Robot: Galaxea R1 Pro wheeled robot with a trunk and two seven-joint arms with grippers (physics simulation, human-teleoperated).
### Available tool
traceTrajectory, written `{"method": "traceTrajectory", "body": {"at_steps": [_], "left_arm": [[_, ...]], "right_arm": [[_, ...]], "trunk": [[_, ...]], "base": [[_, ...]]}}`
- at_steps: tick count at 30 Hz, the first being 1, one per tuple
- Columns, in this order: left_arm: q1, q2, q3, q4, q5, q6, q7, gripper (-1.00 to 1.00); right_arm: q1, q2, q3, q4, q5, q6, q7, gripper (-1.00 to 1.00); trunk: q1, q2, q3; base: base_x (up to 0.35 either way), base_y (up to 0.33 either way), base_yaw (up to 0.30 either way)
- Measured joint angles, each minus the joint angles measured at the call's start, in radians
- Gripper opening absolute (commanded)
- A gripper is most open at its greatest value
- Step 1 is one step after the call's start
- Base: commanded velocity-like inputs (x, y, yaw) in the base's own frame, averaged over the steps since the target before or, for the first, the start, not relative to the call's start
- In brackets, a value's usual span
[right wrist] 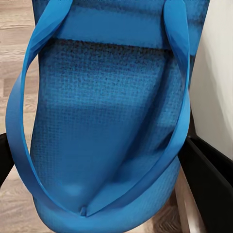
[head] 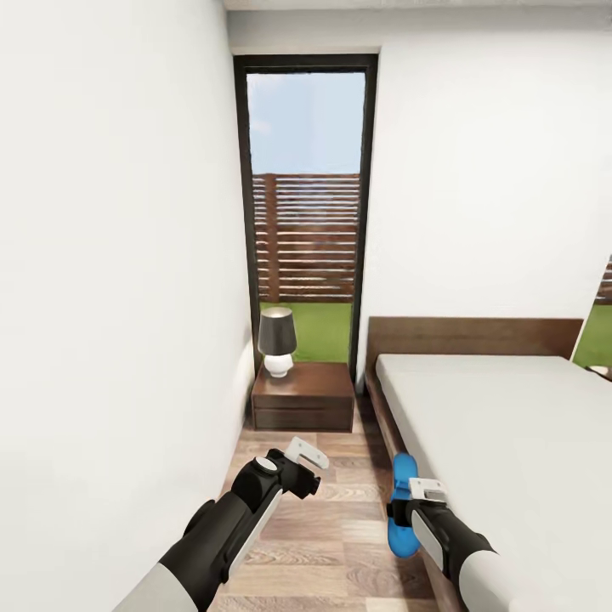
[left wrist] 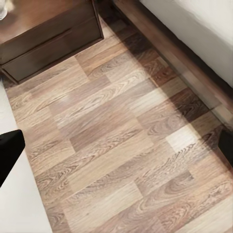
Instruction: In the bedroom, move the book from the bed onto either nightstand, and place the two sandals side by side next to the bed.
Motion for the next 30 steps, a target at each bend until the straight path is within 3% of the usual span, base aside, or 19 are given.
{"method": "traceTrajectory", "body": {"at_steps": [10, 30], "left_arm": [[0.0, 0.0, 0.0, 0.0, 0.0, 0.0, 0.0, 1.0], [0.0, 0.0, 0.0, 0.0, -0.001, -0.001, 0.0, 1.0]], "right_arm": [[0.0, 0.0, 0.0, 0.0, 0.0, 0.0, 0.0, -1.0], [0.0, 0.0, 0.0, 0.0, 0.0, 0.0, 0.0, -1.0]], "trunk": [[0.0, 0.0, 0.013], [0.0, 0.0, 0.014]], "base": [[0.0, 0.0, 0.0], [0.0, 0.0, 0.0]]}}
